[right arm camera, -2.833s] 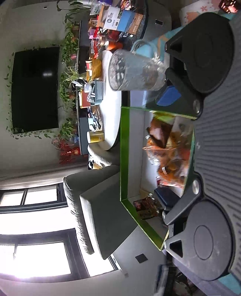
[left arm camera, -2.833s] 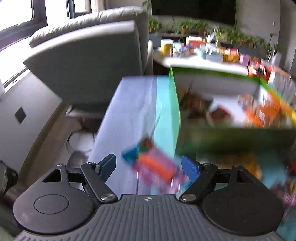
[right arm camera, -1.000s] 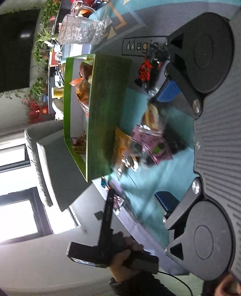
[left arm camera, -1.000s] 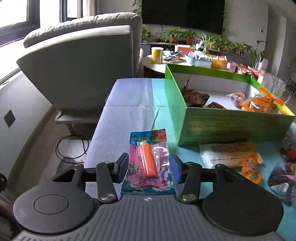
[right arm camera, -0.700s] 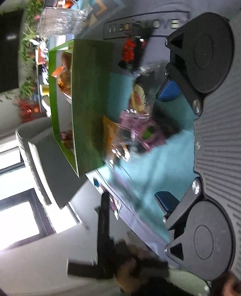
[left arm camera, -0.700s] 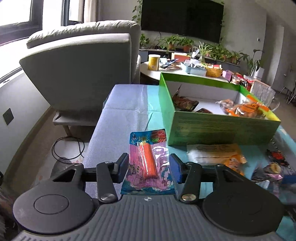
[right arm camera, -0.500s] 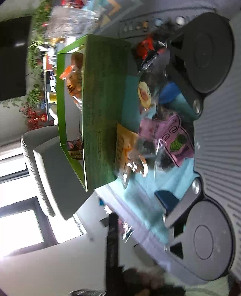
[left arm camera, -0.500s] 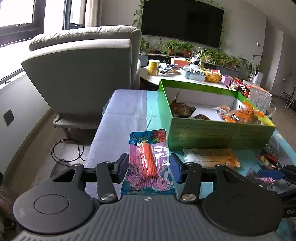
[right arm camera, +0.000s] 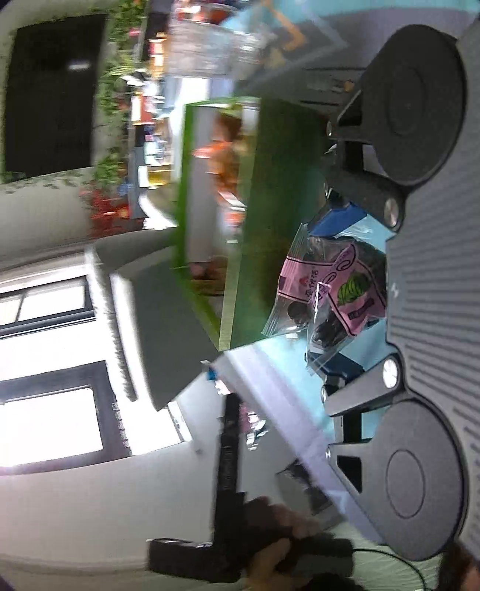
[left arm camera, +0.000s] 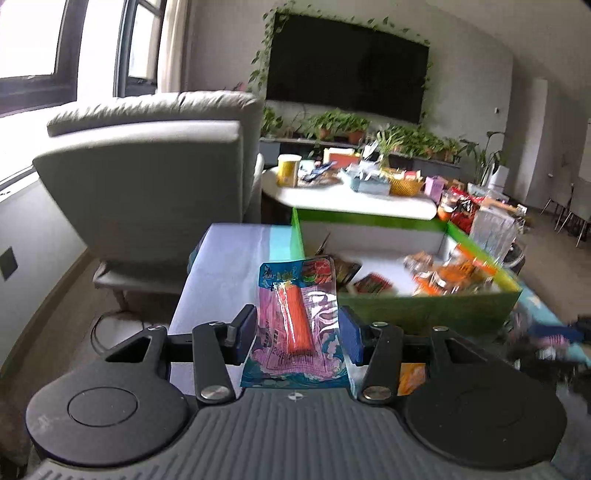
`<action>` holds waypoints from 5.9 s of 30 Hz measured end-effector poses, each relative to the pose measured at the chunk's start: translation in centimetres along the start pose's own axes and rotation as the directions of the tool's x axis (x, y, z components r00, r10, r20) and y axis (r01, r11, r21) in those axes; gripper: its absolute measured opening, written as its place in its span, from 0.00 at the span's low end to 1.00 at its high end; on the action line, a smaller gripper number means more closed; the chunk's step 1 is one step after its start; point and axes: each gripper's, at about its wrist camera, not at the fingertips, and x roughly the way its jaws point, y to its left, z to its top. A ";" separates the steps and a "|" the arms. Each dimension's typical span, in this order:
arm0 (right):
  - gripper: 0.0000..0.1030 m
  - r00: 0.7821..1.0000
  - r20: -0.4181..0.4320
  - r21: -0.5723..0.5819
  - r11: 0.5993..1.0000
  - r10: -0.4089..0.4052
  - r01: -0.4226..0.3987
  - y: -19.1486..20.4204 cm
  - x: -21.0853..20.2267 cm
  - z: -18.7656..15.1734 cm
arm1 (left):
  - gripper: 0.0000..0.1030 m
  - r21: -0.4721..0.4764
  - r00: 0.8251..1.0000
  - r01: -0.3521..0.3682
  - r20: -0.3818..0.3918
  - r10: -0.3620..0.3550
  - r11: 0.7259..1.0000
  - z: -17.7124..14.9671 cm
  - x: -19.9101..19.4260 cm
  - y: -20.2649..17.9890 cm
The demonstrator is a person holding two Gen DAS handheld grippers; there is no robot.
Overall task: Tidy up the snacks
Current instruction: 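Carry the candy card and pink-labelled bag over the box and release both, then move both open tools back toward the remaining snacks on the table, then grasp the orange round cup snack with the left tool while the right tool grasps the black-and-red spicy pack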
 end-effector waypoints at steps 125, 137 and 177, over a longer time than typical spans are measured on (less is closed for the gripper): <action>0.58 0.970 -0.141 0.091 0.973 -0.198 0.212 -7.7 1.1 -4.2 | 0.33 0.112 0.946 0.206 -0.277 -0.169 0.972 -4.9 5.8 -10.0; 0.59 0.985 -0.152 0.022 0.997 0.082 -0.080 -3.8 -0.9 -4.0 | 0.33 0.093 0.948 0.196 -0.273 -0.164 0.976 -4.8 5.9 -9.5; 0.58 0.972 -0.149 0.016 0.982 -0.184 0.189 -8.0 0.2 -3.2 | 0.32 0.049 0.968 0.142 -0.215 -0.128 0.989 -3.9 4.1 -8.4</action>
